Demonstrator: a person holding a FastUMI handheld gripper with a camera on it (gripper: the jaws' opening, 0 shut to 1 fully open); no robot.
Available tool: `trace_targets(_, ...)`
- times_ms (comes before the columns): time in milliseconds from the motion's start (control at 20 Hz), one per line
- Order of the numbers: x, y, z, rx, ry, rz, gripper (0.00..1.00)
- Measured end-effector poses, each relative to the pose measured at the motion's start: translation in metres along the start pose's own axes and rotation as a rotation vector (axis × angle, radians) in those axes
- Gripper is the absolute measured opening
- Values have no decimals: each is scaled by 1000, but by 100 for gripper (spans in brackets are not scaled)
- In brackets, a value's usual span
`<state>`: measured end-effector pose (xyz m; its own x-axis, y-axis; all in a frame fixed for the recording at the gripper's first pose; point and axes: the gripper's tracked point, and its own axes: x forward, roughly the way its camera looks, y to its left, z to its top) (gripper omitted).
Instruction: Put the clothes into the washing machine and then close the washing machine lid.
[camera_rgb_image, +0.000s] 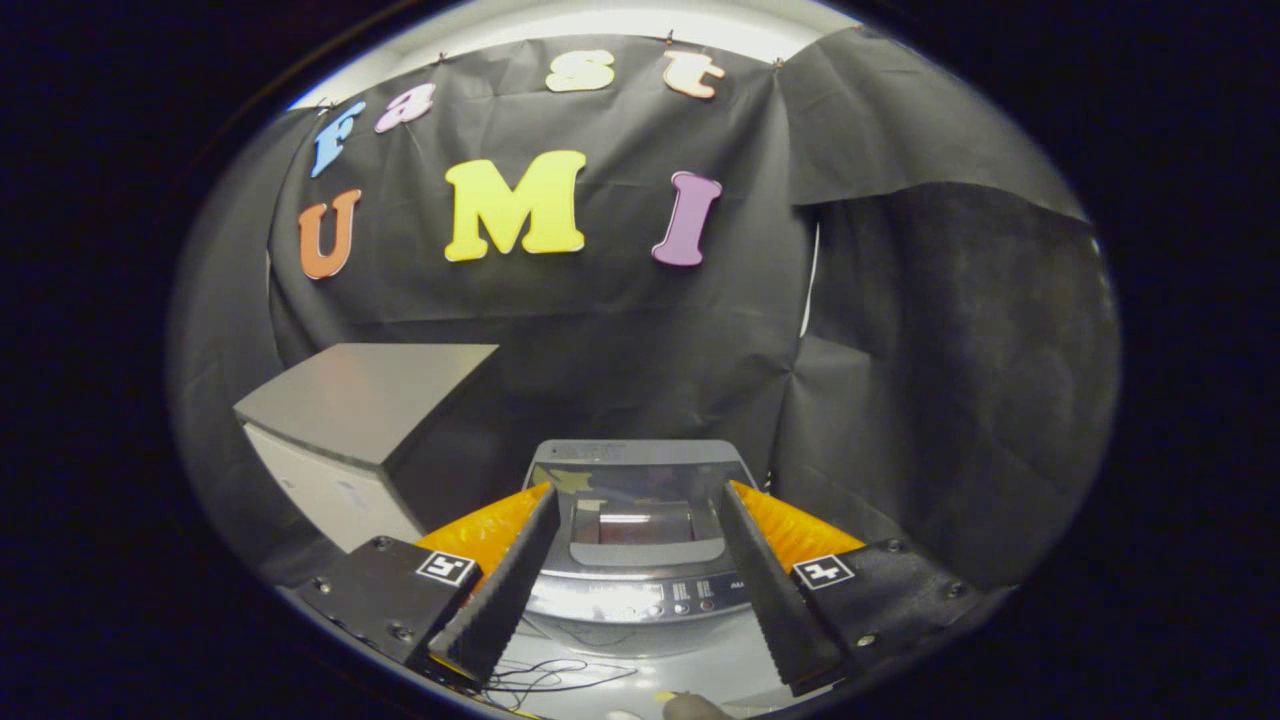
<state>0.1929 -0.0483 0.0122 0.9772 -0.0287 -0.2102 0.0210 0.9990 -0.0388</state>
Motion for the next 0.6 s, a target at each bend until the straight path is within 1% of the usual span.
trace_targets(100,-36,4,-5,8,-34,-6,100)
trace_targets(200,-66,11,-14,20,-56,7,100)
trace_targets(450,-133,16,-33,-10,-87,12,100)
trace_targets(600,-170,35,-44,2,-101,56,100)
